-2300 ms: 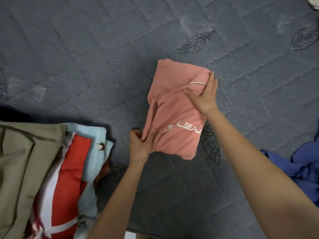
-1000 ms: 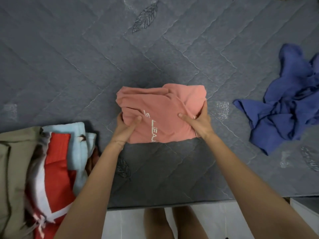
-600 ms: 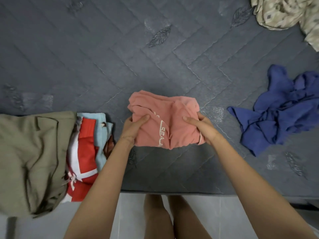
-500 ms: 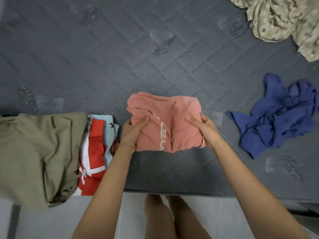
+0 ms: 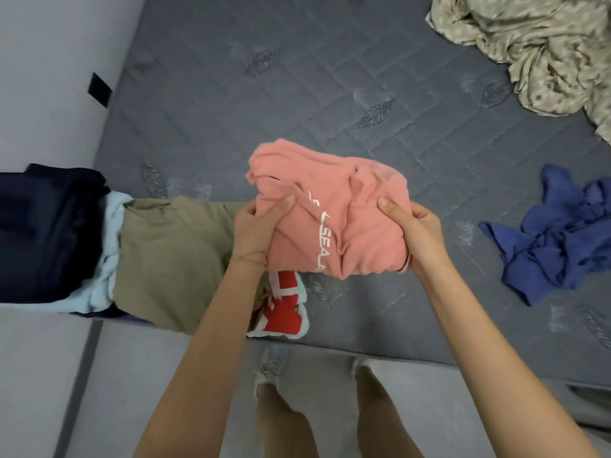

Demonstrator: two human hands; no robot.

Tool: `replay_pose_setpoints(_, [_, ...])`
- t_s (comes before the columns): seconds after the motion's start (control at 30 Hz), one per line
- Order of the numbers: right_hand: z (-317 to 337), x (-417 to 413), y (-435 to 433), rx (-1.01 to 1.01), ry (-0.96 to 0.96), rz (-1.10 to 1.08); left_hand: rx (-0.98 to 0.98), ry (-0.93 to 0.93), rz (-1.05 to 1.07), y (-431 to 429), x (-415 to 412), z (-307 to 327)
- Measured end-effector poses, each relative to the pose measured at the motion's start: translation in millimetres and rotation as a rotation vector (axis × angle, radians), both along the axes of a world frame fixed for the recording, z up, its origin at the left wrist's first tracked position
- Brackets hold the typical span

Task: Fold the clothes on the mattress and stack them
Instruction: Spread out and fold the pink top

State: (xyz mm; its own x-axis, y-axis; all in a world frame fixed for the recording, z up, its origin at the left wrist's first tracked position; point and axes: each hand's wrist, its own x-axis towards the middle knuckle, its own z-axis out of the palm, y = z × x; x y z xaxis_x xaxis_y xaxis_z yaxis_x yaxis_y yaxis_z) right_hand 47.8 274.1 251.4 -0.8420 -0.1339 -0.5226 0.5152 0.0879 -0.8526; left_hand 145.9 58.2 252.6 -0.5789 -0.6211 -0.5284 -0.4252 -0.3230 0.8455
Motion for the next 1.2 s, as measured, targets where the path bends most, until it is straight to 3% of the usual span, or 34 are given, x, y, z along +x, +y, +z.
replay_pose_setpoints(0.17, [28.7, 60.0, -71.3, -0.058, 0.018, -0.043, -0.037, 0.036, -0.003, -74.9, 64.5, 29.8])
replay_pose_setpoints(0.5, [38.0, 155.8, -174.3, -0.084, -0.090, -0.014, 0.016, -0.149, -0.047, -197.8, 149.3, 47.3])
replay_pose_setpoints(0.73, [-2.4, 177.5, -173.0, 0.108, -0.070, -0.043, -0.079, -0.223, -0.092, -195.5, 160.9, -4.9])
replay_pose_setpoints(0.9, [-26.8, 182.1, -165.1, 0.309, -0.049, 0.152, -0.219, -0.261, -0.136, -190.7, 167.5, -37.3])
replay_pose_setpoints(1.07, [-27.8, 175.8, -168.3, 0.282, 0.031, 0.155, -0.335, -0.210, -0.044, -198.3, 169.9, -43.1])
replay_pose_setpoints(1.2, [-32.8, 179.0, -170.3, 0.342, 0.020, 0.244, -0.360, -0.305, -0.101, -197.4, 175.0, -49.6])
